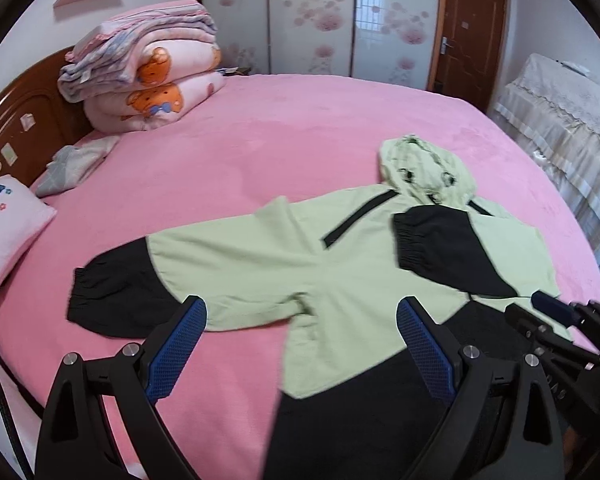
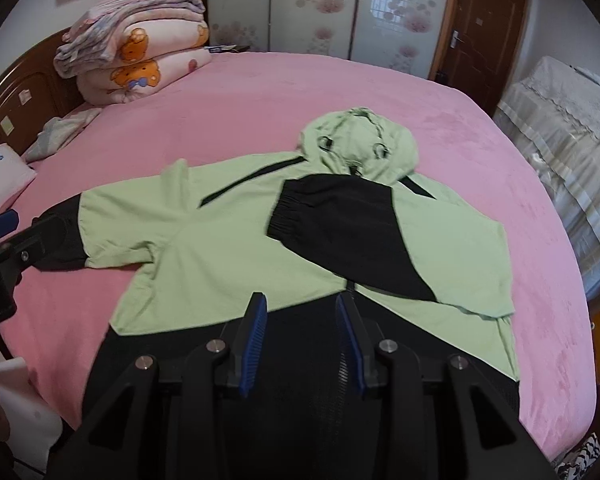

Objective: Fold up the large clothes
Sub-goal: 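Grasp the other sleeve's black cuff with the left tool and lift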

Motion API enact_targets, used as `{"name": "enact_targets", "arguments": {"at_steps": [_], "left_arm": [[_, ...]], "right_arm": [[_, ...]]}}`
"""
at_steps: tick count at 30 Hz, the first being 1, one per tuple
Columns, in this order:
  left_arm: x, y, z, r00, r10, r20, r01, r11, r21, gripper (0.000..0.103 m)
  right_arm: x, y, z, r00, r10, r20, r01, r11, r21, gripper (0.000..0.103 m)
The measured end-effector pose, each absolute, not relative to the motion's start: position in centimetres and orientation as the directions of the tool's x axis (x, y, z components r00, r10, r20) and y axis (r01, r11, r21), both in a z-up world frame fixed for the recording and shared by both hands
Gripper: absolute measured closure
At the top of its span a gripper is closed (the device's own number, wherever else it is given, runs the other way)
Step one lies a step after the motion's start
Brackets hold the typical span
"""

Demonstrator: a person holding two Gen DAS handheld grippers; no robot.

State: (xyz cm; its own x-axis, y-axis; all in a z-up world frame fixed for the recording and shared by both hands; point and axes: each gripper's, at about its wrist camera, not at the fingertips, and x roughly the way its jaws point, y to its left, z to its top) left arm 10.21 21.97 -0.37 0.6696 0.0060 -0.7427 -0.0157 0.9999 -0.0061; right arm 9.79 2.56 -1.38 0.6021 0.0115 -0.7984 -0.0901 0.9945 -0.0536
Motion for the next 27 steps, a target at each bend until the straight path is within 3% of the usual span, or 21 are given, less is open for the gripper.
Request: {"name": "enact_targets", "arguments": {"at_steps": [5, 18, 27], "left_arm": [[11.4, 26.2, -0.7, 0.642, 0.022, -0.766, -0.035, 0.999, 0.000, 0.008], [16.3, 38.8, -9.0, 0.421, -0.009, -0.907, -0.219, 0.969, -0.111, 0.008], [18.1, 44.1, -15.3, 0.310, -0.089, -0.946, -0.334, 0.922, -0.196, 0.008]], "right_arm": [[11.3, 6.7, -0.3, 0.616, 0.043, -0.786, -0.137, 0.989, -0.054, 0.056], [16.6, 14.9, -3.1, 0.567, 0.069, -0.821, -0.226, 0.971, -0.074, 0.052], [19.4, 17.4, -6.7, 0.515, 0.072, -0.854, -0.253, 0.965, -0.072, 0.052]]}}
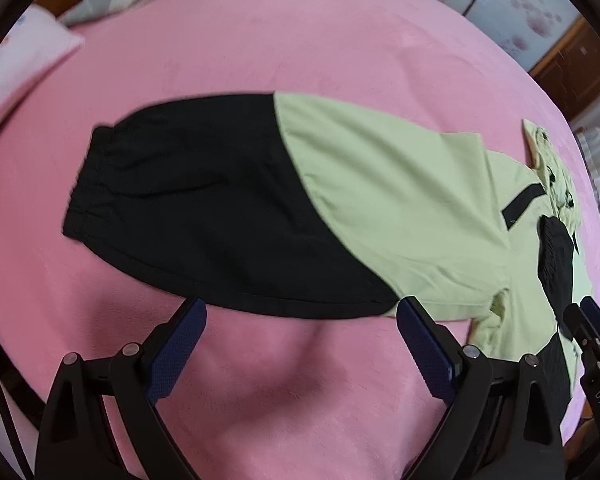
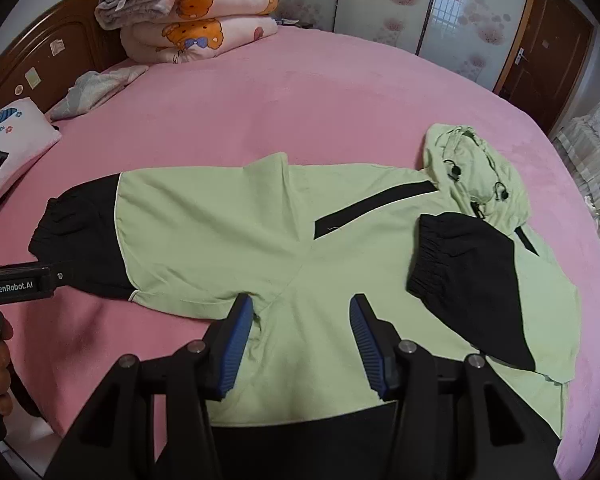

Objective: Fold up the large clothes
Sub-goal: 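Grasp the other sleeve's black cuff with the left tool and lift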

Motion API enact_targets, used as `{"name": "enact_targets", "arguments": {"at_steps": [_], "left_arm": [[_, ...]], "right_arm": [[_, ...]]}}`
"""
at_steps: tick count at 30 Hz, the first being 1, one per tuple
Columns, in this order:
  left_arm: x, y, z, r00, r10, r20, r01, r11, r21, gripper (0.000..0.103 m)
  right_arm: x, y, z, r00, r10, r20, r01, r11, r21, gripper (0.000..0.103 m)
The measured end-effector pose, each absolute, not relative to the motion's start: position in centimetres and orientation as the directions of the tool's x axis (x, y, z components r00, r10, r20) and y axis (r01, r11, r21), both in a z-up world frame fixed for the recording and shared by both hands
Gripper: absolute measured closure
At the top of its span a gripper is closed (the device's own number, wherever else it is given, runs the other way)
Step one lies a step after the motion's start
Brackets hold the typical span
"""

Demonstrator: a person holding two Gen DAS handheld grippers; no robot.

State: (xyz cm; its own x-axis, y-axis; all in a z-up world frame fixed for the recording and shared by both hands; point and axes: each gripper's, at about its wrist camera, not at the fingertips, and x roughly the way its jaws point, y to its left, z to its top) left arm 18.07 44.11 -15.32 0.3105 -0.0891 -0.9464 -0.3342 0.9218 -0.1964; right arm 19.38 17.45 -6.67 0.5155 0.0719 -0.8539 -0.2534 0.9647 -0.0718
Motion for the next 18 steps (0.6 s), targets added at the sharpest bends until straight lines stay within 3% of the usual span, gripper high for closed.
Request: {"name": "enact_targets", "arguments": {"at_steps": [8, 18], "left_arm": [[19.3, 48.4, -18.9, 0.256, -0.166, -0.952, -0.435, 0.860, -0.267, 0.008], [19.1, 55.0, -22.0, 0.209, -0.107, -0.972, -0.678, 0.701, -0.223, 0.008]], "right_arm": [[21.6, 20.2, -8.5, 0.504, 0.085, -0.859, -0.288, 0.955, -0.075, 0.052], [22.0, 20.4, -10.4, 0.465, 0.127, -0.876, -0.311, 0.950, -0.027, 0.052]]}}
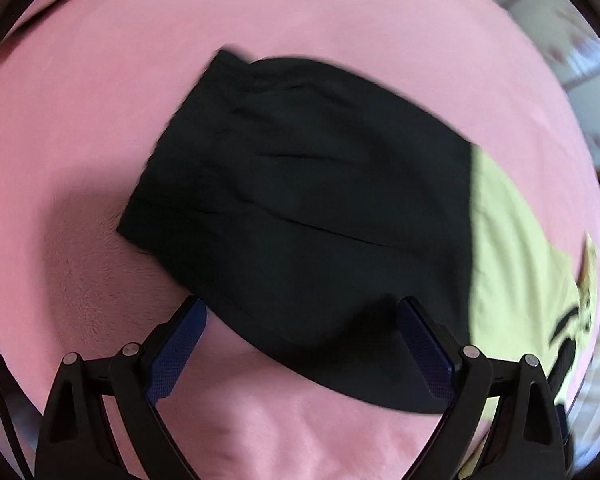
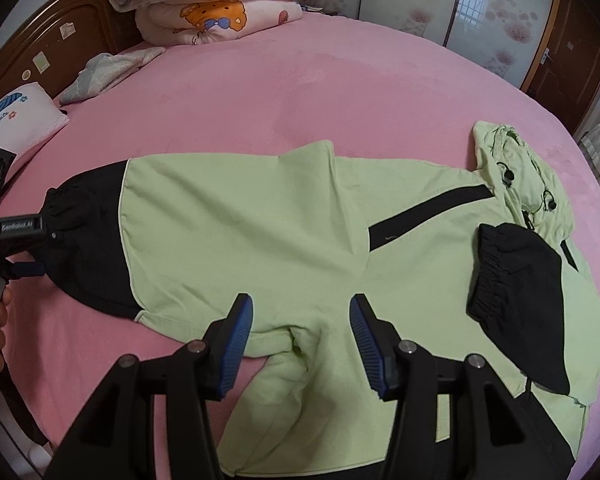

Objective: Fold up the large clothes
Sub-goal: 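Grasp the other sleeve's black cuff with the left tool and lift, then fold the held sleeve across the jacket body with the left tool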

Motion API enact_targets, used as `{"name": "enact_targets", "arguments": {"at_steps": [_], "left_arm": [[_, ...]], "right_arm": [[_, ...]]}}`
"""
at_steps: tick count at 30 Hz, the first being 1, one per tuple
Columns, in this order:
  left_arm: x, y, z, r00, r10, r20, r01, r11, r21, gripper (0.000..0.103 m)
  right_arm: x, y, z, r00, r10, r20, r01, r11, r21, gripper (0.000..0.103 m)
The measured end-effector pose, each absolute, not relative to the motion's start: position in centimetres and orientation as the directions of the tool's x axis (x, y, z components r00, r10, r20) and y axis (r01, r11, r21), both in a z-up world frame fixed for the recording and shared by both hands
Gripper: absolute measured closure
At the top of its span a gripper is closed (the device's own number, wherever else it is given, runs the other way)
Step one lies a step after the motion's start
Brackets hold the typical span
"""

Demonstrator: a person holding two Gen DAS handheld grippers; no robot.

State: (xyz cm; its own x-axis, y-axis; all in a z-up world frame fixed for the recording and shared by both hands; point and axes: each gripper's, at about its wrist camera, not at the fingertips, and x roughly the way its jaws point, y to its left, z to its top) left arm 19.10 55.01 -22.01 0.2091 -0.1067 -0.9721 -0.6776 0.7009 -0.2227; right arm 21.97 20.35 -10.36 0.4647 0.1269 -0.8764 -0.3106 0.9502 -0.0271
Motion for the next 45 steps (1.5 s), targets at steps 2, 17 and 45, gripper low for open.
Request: {"name": "enact_targets", "arguments": {"at_steps": [2, 17, 45], "left_arm": [[19.6, 54.9, -22.8, 0.181, -0.107, -0.978, -0.683, 0.701, -0.203, 0.006], [22.3, 39.4, -13.5, 0.425, 0.087, -0.901, -0.385, 0.918, -0.093, 0.102], [12.3, 5.2, -15.7, 0.409, -0.288, -0.866, 0.310, 0.936, -0.165, 0.030]], "right_arm": [[21.9, 19.8, -10.5, 0.460, 0.129, -0.878, -0.305, 0.952, -0.020, 0.052], [18.7, 10.0, -10.4, 0.463, 0.096, -0.881, -0.179, 0.984, 0.013, 0.052], [12.9, -6.7, -13.3, 0.443, 0.028, -0.896, 0.075, 0.995, 0.068, 0.052]]}}
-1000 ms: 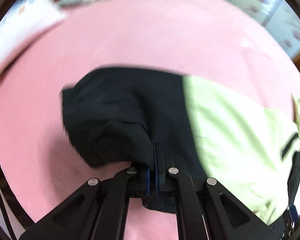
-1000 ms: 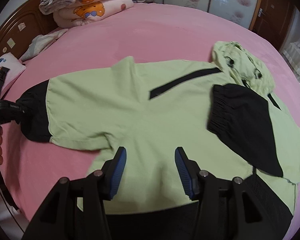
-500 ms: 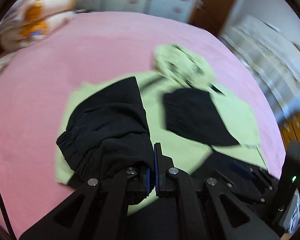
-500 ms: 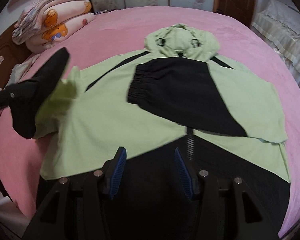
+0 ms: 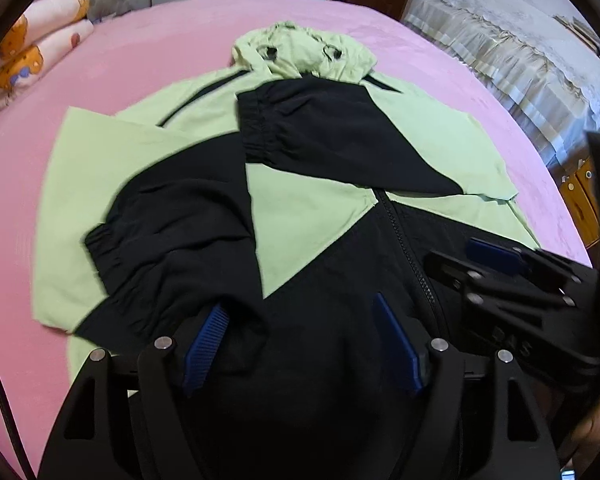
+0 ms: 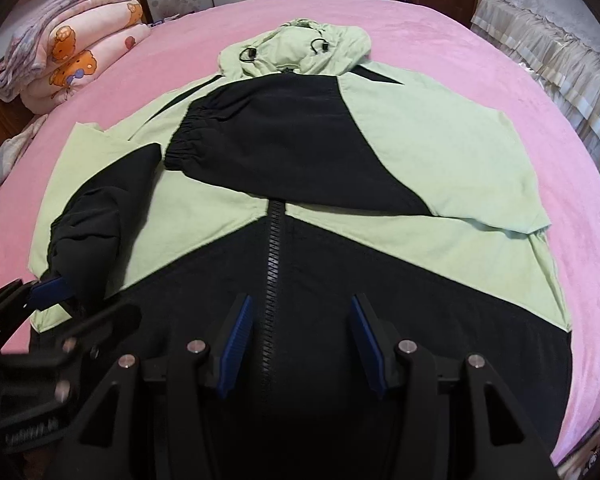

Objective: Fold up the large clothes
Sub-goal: 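Fold the held sleeve across the jacket body with the left tool, then grasp the folded black cuff with the right tool and press it flat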

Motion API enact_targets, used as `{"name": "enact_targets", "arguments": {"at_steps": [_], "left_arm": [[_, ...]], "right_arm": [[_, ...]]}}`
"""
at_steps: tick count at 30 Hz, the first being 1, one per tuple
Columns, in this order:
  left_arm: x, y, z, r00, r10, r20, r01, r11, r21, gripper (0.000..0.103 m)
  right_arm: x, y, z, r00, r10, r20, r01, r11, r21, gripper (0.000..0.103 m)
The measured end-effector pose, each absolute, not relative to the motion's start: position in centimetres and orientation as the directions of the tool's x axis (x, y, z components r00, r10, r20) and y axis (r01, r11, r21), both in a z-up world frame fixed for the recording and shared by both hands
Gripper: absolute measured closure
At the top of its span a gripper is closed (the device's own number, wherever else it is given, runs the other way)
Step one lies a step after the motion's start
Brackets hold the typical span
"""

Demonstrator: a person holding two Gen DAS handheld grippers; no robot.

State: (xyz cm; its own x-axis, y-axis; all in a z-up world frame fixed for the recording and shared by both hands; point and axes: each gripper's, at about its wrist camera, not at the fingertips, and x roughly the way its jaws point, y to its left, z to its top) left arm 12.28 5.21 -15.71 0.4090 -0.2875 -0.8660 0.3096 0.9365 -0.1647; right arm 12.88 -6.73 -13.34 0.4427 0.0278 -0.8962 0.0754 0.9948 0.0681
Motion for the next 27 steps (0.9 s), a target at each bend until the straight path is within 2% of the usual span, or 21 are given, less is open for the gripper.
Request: {"name": "enact_targets", "arguments": {"at_steps": [4, 8, 16, 21, 27], "left_arm": [[10.9, 8.0, -13.5, 0.470, -0.274, -0.839, 0.265, 0.951, -0.162, 0.030], [9.3, 12.8, -12.2, 0.552, -0.190, -0.812, 0.137, 0.981, -0.136, 0.024], [7.9, 21.4, -13.9, 0.526, -0.054, -0.849, -0.126, 0.982, -0.140, 0.023], [7.0, 23.5, -16.0, 0.479, -0.048, -0.877, -0.184, 0.971, -0.154, 0.023], [6.7, 23.9, -16.8, 0.468, -0.060, -0.882, -0.185, 0.969, -0.164, 0.023]], "right_arm": [[13.2, -4.7, -12.2, 0.480, 0.078, -0.874, 0.005, 0.996, 0.092, 0.052], [13.4, -2.1, -10.8, 0.520, 0.137, -0.843, -0.094, 0.990, 0.103, 0.052], [13.5, 4.7, -10.5, 0.504, 0.248, -0.827, -0.318, 0.944, 0.089, 0.052], [13.1, 8.3, -11.8, 0.502, 0.211, -0.839, -0.416, 0.909, -0.020, 0.052], [13.9, 11.2, -14.8, 0.548, 0.057, -0.835, -0.488, 0.832, -0.264, 0.052]]}}
